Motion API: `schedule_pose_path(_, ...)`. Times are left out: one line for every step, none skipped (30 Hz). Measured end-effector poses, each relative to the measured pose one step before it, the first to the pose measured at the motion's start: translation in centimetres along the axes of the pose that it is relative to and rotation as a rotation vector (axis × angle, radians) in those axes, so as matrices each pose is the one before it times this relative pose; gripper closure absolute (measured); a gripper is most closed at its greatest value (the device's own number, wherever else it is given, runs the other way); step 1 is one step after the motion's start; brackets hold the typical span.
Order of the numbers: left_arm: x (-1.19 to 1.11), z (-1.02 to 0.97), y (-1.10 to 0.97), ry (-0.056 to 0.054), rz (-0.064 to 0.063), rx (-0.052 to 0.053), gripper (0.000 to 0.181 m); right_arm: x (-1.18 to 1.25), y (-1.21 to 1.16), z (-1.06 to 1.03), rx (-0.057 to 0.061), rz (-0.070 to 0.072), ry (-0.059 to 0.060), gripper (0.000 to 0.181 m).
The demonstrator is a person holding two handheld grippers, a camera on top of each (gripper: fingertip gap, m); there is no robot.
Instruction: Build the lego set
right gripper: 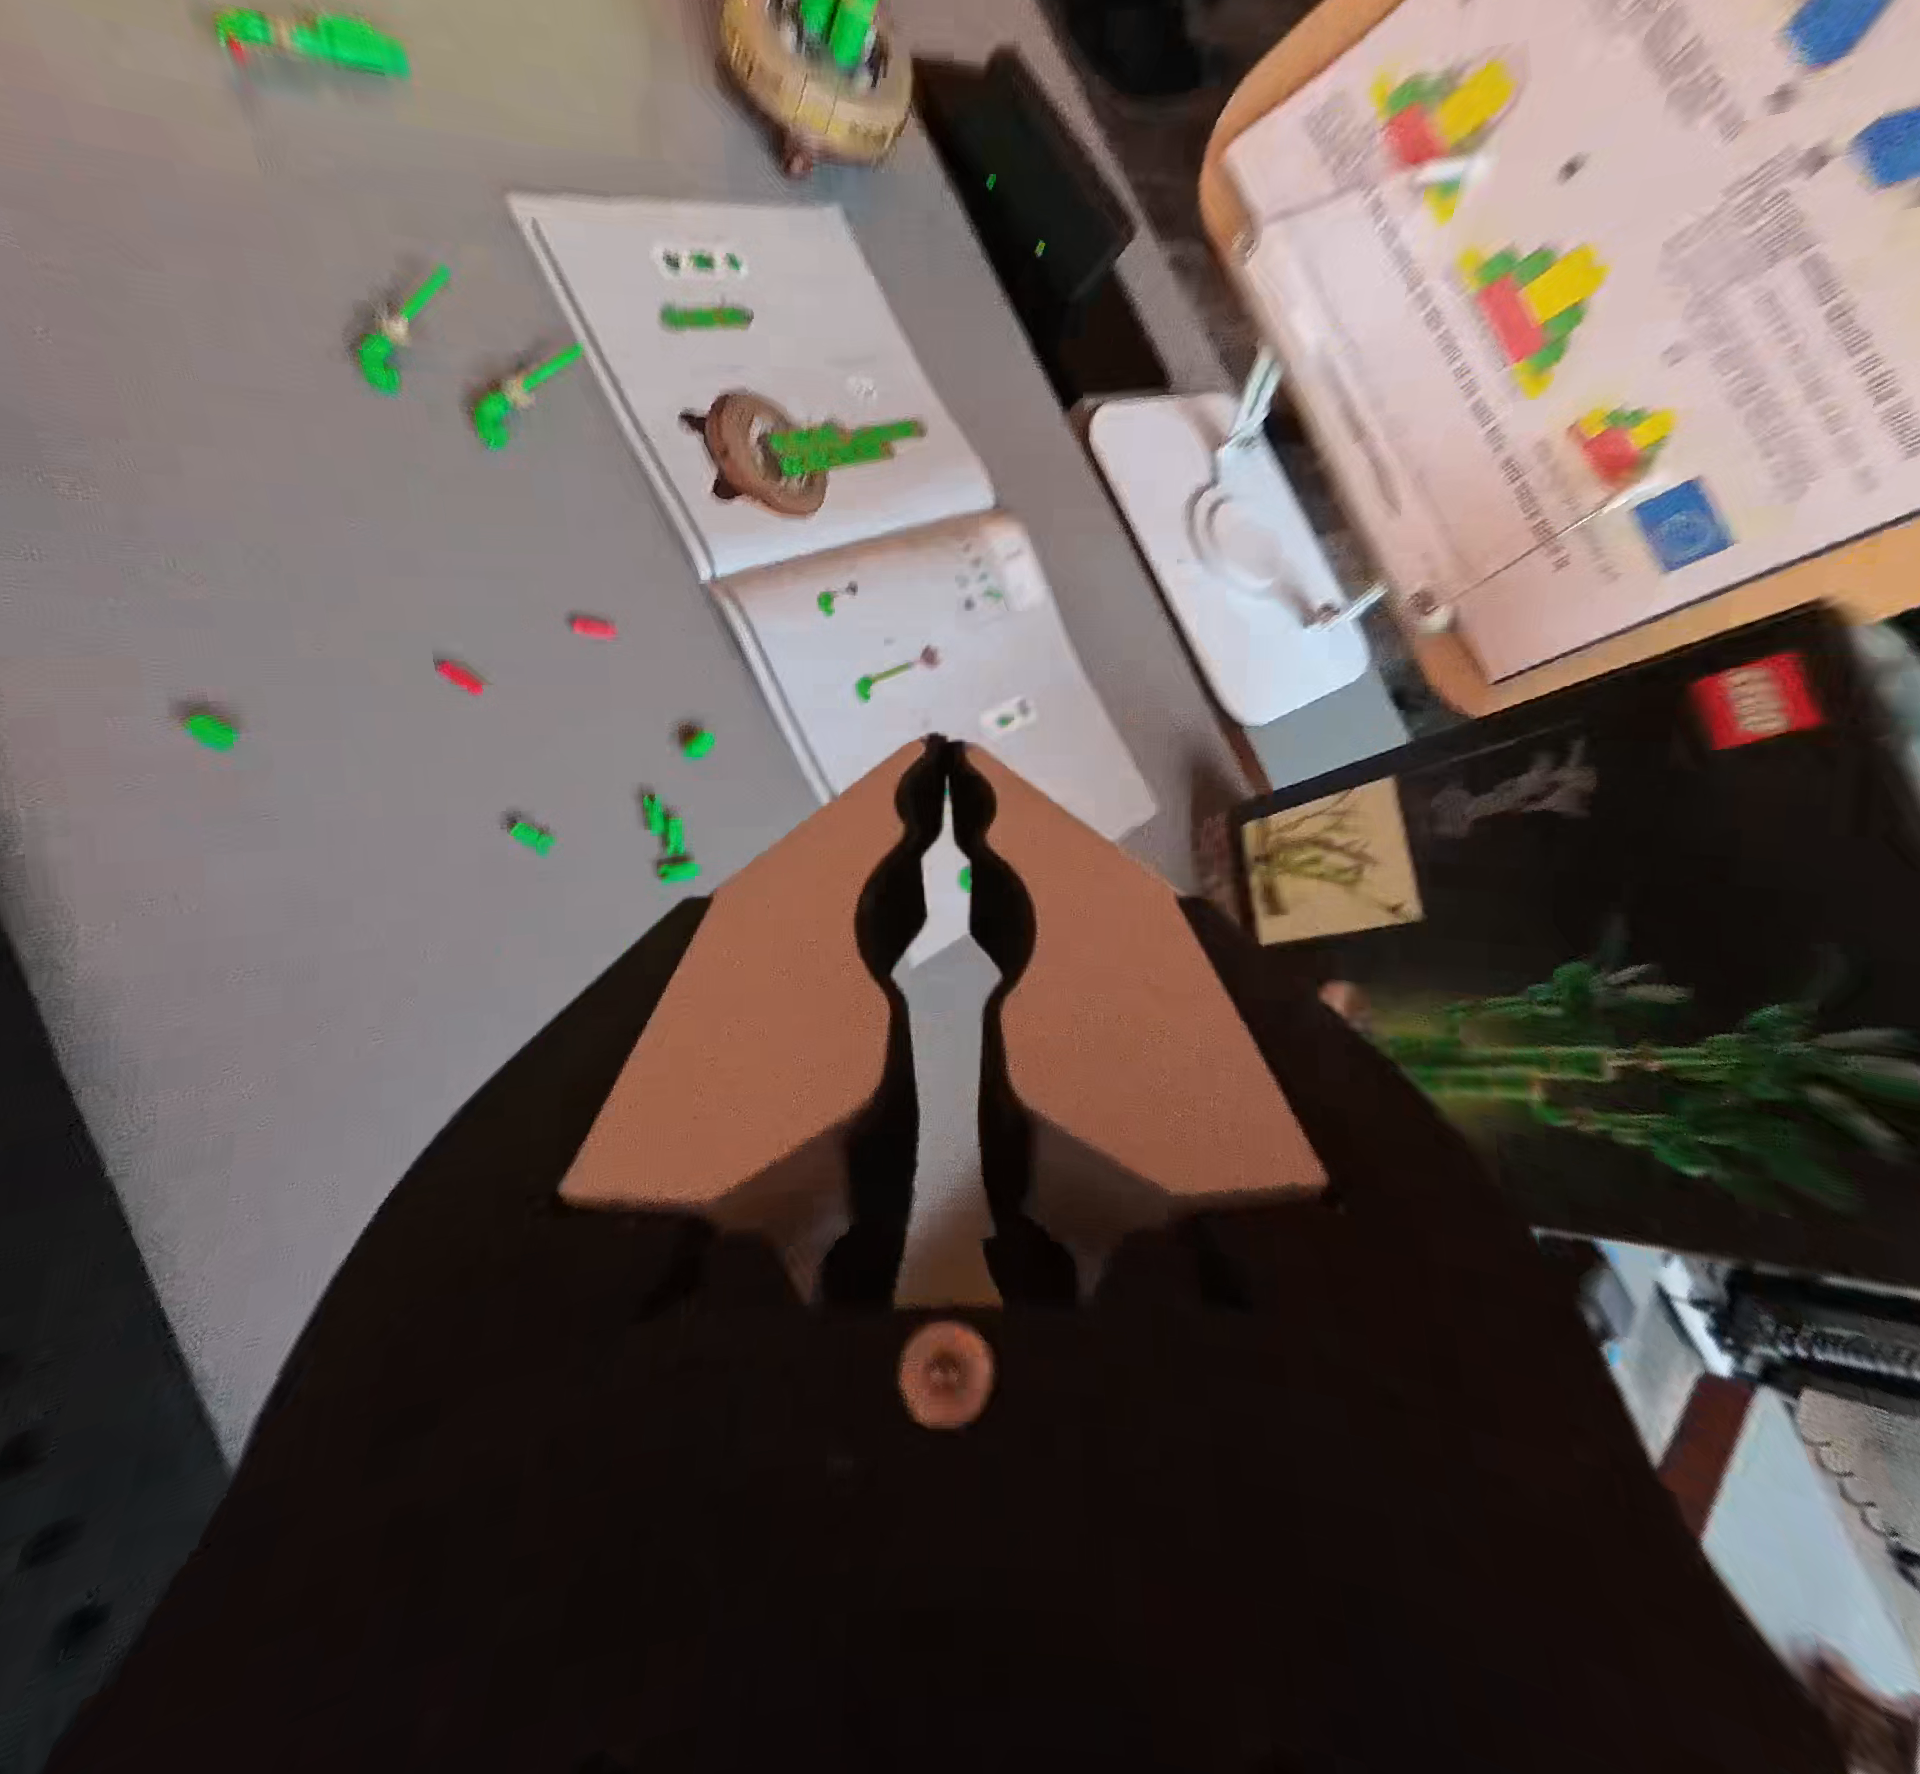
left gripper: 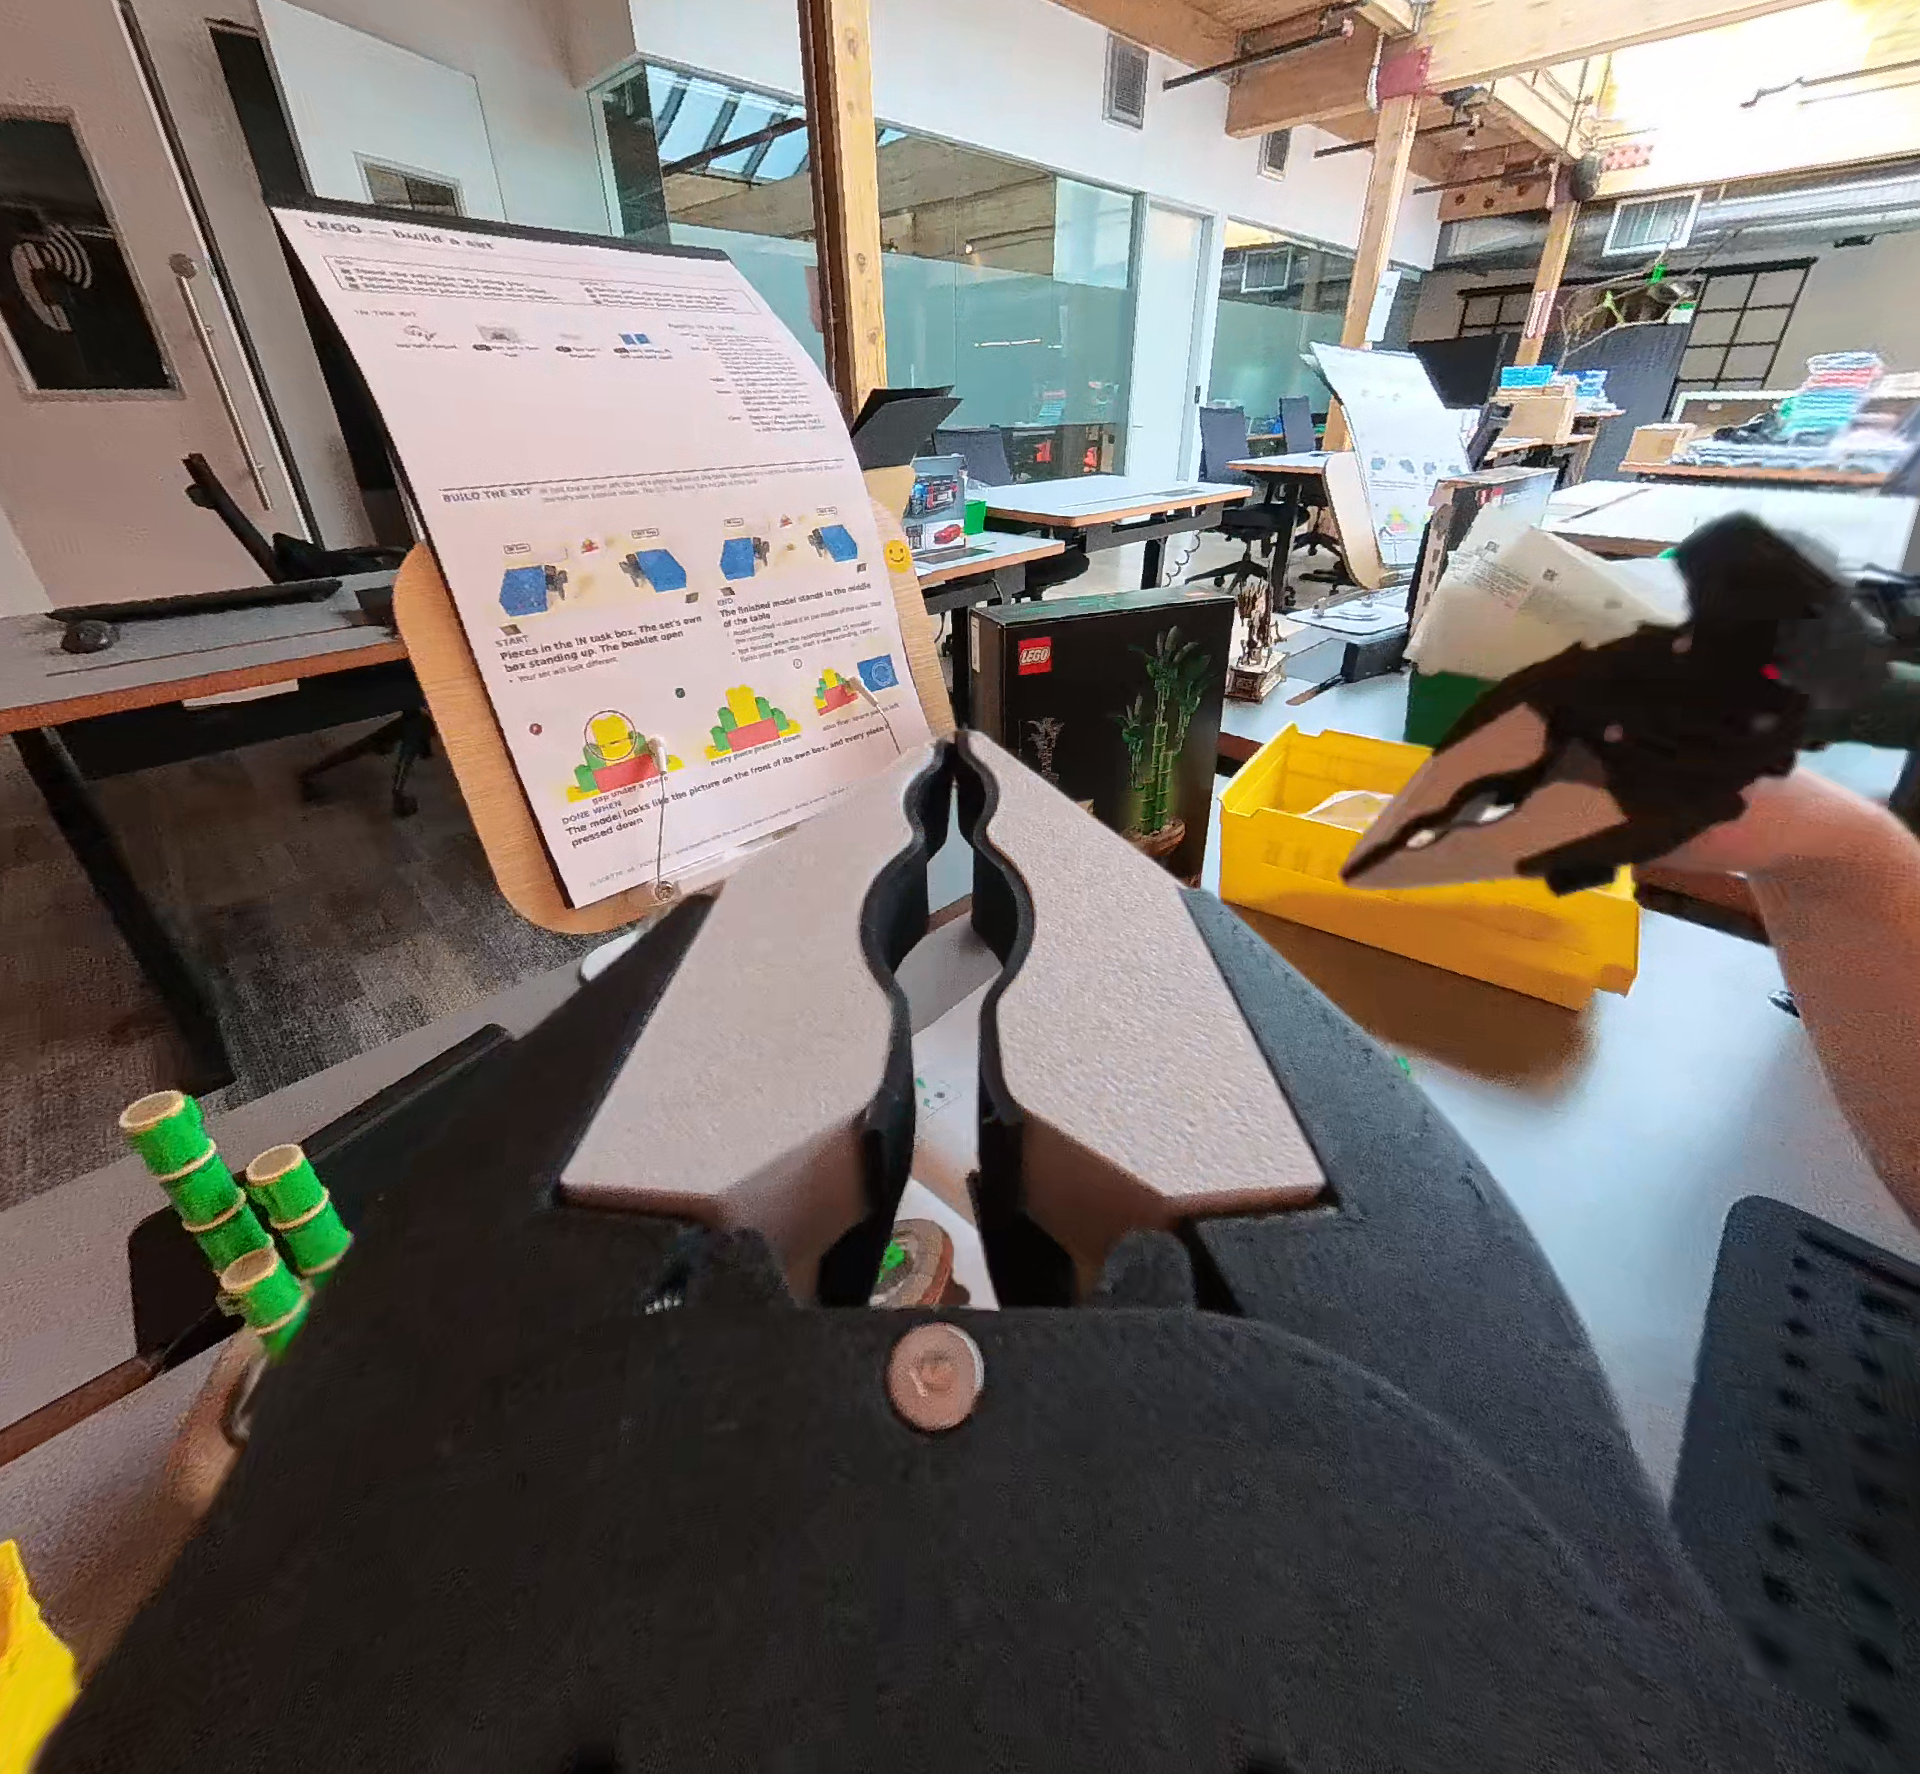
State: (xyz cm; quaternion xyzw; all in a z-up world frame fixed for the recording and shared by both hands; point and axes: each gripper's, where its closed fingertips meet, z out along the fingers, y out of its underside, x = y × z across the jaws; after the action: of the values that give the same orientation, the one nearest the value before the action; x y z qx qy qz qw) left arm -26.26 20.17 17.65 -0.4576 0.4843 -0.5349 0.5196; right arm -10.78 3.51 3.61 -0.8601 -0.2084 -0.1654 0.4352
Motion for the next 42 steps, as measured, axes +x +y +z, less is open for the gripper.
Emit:
schedule_pose_path(0.194,0.104,0.039,0.008,-0.0067,-0.0005,0.181,-1.181,2.117,1.017,-0.0522,0.0159,-0.0407,0.181)
schedule_pose_path(0.233,0.222,0.159,0.0098,-0.0041,-0.0064,0.181,-1.077,1.955,1.01,-0.0381,0.0272,-0.0364,0.181)
schedule_pose_path(0.285,0.331,0.278,0.0111,0.0007,-0.0125,0.181,-0.89,1.743,0.914,-0.0243,0.0353,-0.026,0.179)
schedule_pose_path(0.275,0.443,0.377,0.0086,0.0049,-0.0169,0.181,-0.78,1.489,0.755,-0.007,0.0352,-0.0264,0.177)
schedule_pose_path(0.224,0.507,0.443,0.0037,0.008,-0.0199,0.181,-0.882,1.243,0.733,0.0031,0.0392,-0.0332,0.176)
schedule_pose_path(0.205,0.584,0.493,-0.0003,0.0114,-0.0228,0.181,-0.734,0.991,0.645,0.0084,0.0472,-0.0269,0.174)
schedule_pose_path(0.23,0.633,0.52,-0.0022,0.0149,-0.0256,0.181,-0.861,0.679,0.698,0.0179,0.0467,-0.0343,0.17)
schedule_pose_path(0.258,0.66,0.548,-0.0027,0.0173,-0.0283,0.181,-1.175,0.479,0.722,0.0151,0.0325,-0.0498,0.165)
schedule_pose_path(0.27,0.667,0.55,-0.0037,0.02,-0.0295,0.18,-1.192,0.425,0.79,0.0027,0.0109,-0.0409,0.161)
schedule_pose_path(0.254,0.657,0.504,-0.0075,0.0218,-0.0275,0.179,-0.844,0.385,0.796,-0.0057,-0.0078,-0.0178,0.156)
schedule_pose_path(0.233,0.623,0.464,-0.0082,0.0212,-0.0252,0.178,-0.562,0.201,0.81,-0.0096,-0.0158,-0.0001,0.151)
schedule_pose_path(0.217,0.578,0.463,-0.0083,0.0192,-0.0267,0.178,-0.603,0.016,0.761,-0.0091,-0.0165,-0.0034,0.148)
schedule_pose_path(0.18,0.49,0.445,-0.0086,0.0159,-0.026,0.178,-0.765,-0.253,0.728,-0.0022,-0.0141,-0.017,0.146)
schedule_pose_path(0.22,0.414,0.36,-0.0038,0.0137,-0.022,0.178,-0.777,-0.574,0.617,0.0116,-0.0048,-0.0184,0.146)
schedule_pose_path(0.208,0.322,0.256,-0.001,0.0103,-0.016,0.177,-0.544,-0.515,0.53,0.0057,0.0064,-0.0043,0.146)
schedule_pose_path(0.169,0.224,0.196,-0.0012,0.0074,-0.0112,0.177,-0.031,-0.328,0.562,-0.0033,0.0166,0.0198,0.146)
schedule_pose_path(0.09,0.135,0.135,-0.0042,0.0052,-0.0086,0.177,0.246,-0.206,0.18,-0.001,0.0167,0.0378,0.146)
schedule_pose_path(0.04,0.09,0.085,-0.0053,0.0052,-0.0068,0.177,0.456,-0.049,0.027,0.0012,0.0187,0.0462,0.146)
schedule_pose_path(0.025,0.026,0.063,-0.0041,0.0069,-0.0053,0.177,0.358,0.03,-0.084,0.0034,0.0196,0.0351,0.146)
schedule_pose_path(-0.016,-0.006,0.04,-0.0036,0.0054,-0.0027,0.177,-0.105,-0.022,-0.11,0.0105,0.0152,0.0057,0.146)
schedule_pose_path(-0.065,-0.031,0.001,-0.0028,0.0008,0.0,0.177,-0.636,-0.14,-0.071,0.0153,0.0126,-0.0213,0.147)
schedule_pose_path(-0.081,-0.024,-0.021,-0.0005,-0.0042,0.0015,0.177,-0.904,-0.148,0.036,0.014,0.0064,-0.0305,0.147)
schedule_pose_path(-0.074,-0.02,-0.002,0.0018,-0.0072,0.0016,0.177,-0.944,-0.017,0.173,0.0043,-0.0074,-0.0215,0.147)
schedule_pose_path(-0.069,-0.008,0.037,0.0024,-0.0075,-0.0001,0.177,-0.552,0.09,0.254,-0.0034,-0.015,-0.0031,0.147)
schedule_pose_path(-0.086,-0.007,0.078,0.0009,-0.0053,-0.003,0.176,-0.395,0.115,0.298,-0.0071,-0.0123,0.0033,0.147)
schedule_pose_path(-0.098,-0.025,0.083,-0.0019,-0.002,-0.004,0.176,-0.622,0.067,0.333,-0.0055,-0.0086,-0.0167,0.147)
schedule_pose_path(-0.105,-0.05,0.06,-0.0036,-0.0005,-0.003,0.176,-0.703,-0.03,0.281,0.0,-0.002,-0.0276,0.147)
schedule_pose_path(-0.052,-0.059,0.011,-0.0018,-0.0008,-0.0009,0.176,-0.864,-0.113,0.285,0.0036,-0.0067,-0.034,0.147)
schedule_pose_path(0.01,-0.076,-0.027,0.0013,-0.0009,0.0013,0.176,-0.961,-0.18,0.251,0.0073,-0.0227,-0.0404,0.147)
schedule_pose_path(0.039,-0.081,-0.069,0.0021,0.0003,0.0026,0.176,-0.916,-0.125,0.175,0.0055,-0.0352,-0.0356,0.148)
schedule_pose_path(0.028,-0.069,-0.049,0.0009,0.0016,0.0023,0.176,-0.303,-0.001,0.163,-0.0076,-0.0264,-0.0055,0.149)
schedule_pose_path(-0.001,-0.028,-0.028,-0.0001,0.0022,0.0008,0.176,-0.153,-0.002,0.149,-0.0089,-0.0245,-0.0012,0.149)
schedule_pose_path(-0.017,0.004,0.009,-0.0007,0.001,-0.0008,0.176,-0.286,-0.086,0.125,-0.0004,-0.0247,-0.0159,0.15)
schedule_pose_path(-0.001,0.037,0.045,0.001,-0.0004,-0.0023,0.176,-0.314,-0.132,0.151,0.003,-0.0176,-0.0217,0.153)
schedule_pose_path(0.021,0.056,0.073,0.0027,-0.0009,-0.0031,0.176,-0.081,-0.069,0.142,-0.0008,-0.0036,-0.0114,0.16)
schedule_pose_path(0.045,0.071,0.101,0.0036,-0.0007,-0.0043,0.176,-0.044,-0.1,0.101,0.0029,0.0035,-0.0062,0.162)
schedule_pose_path(0.035,0.057,0.115,0.0032,-0.0005,-0.006,0.176,-0.028,-0.1,0.029,0.0082,0.0045,-0.0035,0.163)
schedule_pose_path(0.037,0.048,0.095,0.0021,0.0009,-0.0056,0.176,-0.025,-0.097,0.025,0.0101,0.0068,-0.0049,0.163)
schedule_pose_path(0.033,0.046,0.061,0.0012,0.0026,-0.0031,0.175,-0.156,-0.036,0.052,0.0056,0.0075,-0.014,0.163)
schedule_pose_path(0.007,0.062,0.033,0.0005,0.0021,-0.0008,0.176,-0.171,0.046,0.087,-0.0005,0.0028,-0.0142,0.163)
schedule_pose_path(-0.014,0.077,0.062,0.0011,-0.0004,-0.0018,0.176,-0.034,0.183,0.112,-0.0107,-0.0039,-0.0028,0.163)
schedule_pose_path(-0.025,0.102,0.106,0.0027,-0.0027,-0.0043,0.176,0.042,0.253,0.118,-0.0157,-0.0111,0.0052,0.163)
